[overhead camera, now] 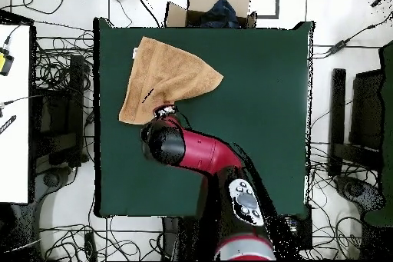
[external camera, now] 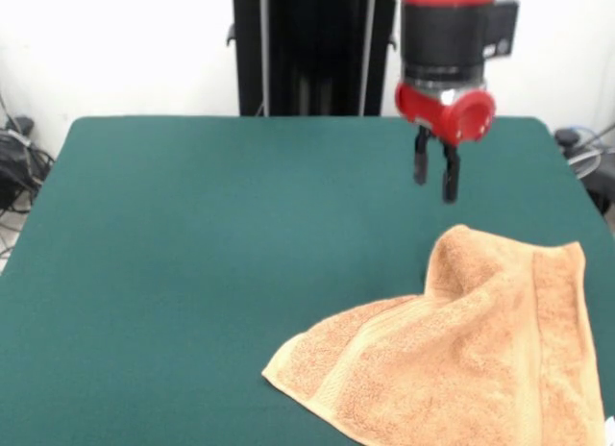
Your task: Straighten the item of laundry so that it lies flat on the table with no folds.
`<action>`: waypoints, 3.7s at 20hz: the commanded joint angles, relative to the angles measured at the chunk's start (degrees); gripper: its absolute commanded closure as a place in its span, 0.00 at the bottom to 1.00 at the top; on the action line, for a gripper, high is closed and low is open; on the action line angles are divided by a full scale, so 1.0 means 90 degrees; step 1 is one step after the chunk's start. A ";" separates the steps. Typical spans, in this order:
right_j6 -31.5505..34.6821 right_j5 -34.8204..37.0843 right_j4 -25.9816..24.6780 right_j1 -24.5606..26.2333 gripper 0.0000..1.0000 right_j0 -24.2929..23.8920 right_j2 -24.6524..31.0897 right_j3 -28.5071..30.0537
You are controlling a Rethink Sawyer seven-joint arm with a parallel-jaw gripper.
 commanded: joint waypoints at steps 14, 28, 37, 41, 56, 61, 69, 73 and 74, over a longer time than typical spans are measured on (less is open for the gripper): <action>0.0486 -0.0022 -0.0306 0.0448 0.00 0.0572 -0.0348 0.0057; 0.0403 -0.0832 -0.0275 0.1663 0.00 0.1299 -0.1457 -0.0487; 0.0197 -0.1233 -0.0505 0.2108 0.00 0.1082 -0.1668 -0.0647; 0.0442 -0.1421 -0.0347 0.2275 0.00 0.1118 -0.1577 -0.0722; 0.1417 -0.2625 0.0112 0.1154 0.00 0.0515 -0.0116 0.0128; 0.1403 -0.1996 0.0592 0.0674 0.00 0.0763 -0.0223 0.0279; 0.1185 -0.1830 0.1261 0.0883 0.00 0.1045 -0.0411 -0.0205; 0.1037 -0.2271 0.1391 0.1390 0.00 0.1079 -0.0433 -0.0483; 0.1009 -0.2318 0.1397 0.1461 0.00 0.1064 -0.0420 -0.0521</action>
